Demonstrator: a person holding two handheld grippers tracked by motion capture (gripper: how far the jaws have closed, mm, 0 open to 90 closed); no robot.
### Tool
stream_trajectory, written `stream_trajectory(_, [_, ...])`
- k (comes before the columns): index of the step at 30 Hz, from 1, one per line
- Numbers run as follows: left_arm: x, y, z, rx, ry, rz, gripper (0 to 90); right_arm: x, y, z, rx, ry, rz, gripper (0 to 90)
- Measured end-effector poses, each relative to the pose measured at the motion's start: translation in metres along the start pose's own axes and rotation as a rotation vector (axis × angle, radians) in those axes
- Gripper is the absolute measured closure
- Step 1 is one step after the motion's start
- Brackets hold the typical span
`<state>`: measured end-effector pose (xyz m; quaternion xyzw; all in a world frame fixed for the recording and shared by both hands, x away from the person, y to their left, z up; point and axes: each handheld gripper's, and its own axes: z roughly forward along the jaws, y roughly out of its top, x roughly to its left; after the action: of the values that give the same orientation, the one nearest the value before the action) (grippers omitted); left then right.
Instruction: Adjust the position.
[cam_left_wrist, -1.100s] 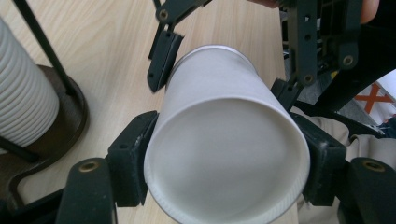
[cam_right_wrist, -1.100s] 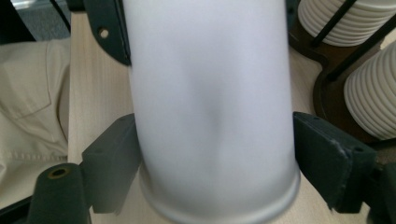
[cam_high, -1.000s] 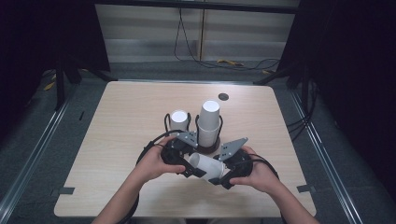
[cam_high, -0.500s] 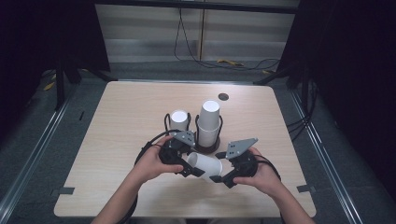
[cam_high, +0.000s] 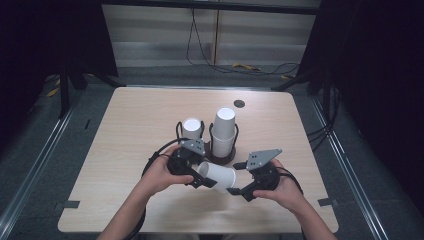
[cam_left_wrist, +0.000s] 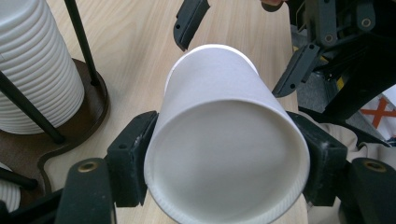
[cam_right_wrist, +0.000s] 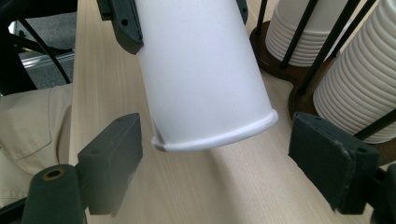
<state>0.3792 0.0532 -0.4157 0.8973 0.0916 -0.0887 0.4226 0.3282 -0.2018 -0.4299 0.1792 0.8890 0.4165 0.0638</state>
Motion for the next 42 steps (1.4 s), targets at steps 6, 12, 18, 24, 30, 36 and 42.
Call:
stream_trajectory(6, [0.003,-0.002,-0.002,-0.032,-0.021,0.002,31.4,-0.001,0.001,-0.001,-0.012,0.004,0.001,16.8])
stream_trajectory(12, [0.003,-0.006,-0.001,-0.064,-0.033,0.007,31.3,-0.001,0.001,0.0,-0.027,0.013,0.001,16.4])
stream_trajectory(18, [0.003,-0.009,0.0,-0.081,-0.04,0.006,31.2,-0.001,0.001,0.002,-0.025,0.021,-0.004,16.1])
stream_trajectory(24, [0.003,-0.01,0.0,-0.098,-0.043,0.003,31.2,0.0,0.002,0.002,-0.021,0.023,-0.008,15.7])
stream_trajectory(30, [0.001,-0.009,-0.001,-0.127,-0.063,0.009,31.1,0.0,0.001,0.004,-0.025,0.025,-0.013,15.6])
stream_trajectory(36, [0.001,-0.009,-0.002,-0.139,-0.075,0.008,31.1,0.001,0.003,0.006,-0.025,0.031,-0.02,15.6])
stream_trajectory(42, [0.002,-0.009,-0.002,-0.161,-0.089,0.0,31.0,0.002,0.003,0.008,-0.029,0.044,-0.027,15.6])
